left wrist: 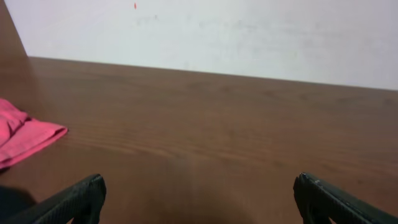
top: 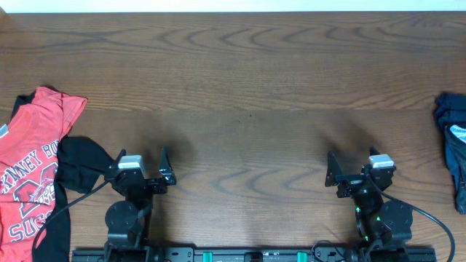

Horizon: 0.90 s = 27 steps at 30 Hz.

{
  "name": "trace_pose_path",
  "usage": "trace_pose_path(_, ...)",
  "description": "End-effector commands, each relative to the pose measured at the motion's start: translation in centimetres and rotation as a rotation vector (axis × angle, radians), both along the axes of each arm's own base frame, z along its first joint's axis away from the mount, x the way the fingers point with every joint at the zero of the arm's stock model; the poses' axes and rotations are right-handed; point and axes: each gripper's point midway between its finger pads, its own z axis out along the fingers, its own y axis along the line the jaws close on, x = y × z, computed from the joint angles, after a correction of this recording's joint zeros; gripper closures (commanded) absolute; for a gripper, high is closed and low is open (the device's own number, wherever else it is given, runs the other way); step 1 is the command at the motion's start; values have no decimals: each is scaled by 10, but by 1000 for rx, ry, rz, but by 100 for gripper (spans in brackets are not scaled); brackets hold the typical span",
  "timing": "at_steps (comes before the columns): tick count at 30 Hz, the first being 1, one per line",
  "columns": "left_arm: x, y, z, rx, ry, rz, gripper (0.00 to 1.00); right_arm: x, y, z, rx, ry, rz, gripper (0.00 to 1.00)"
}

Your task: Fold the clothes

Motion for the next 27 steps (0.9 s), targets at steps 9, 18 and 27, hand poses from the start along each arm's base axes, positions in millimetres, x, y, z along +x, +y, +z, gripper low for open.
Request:
trace_pose_path(9, 6, -1, 38, 14, 187, -5, 2, 0, 3, -2, -9, -1, 17, 1)
trace_pose_path(18, 25, -6, 60, 31, 572, -22, 2, 0, 3, -2, -9, -1, 17, 1)
trace_pose_path(27, 25, -53, 53, -145, 751, -244, 2, 0, 3, -2, -9, -2, 17, 1)
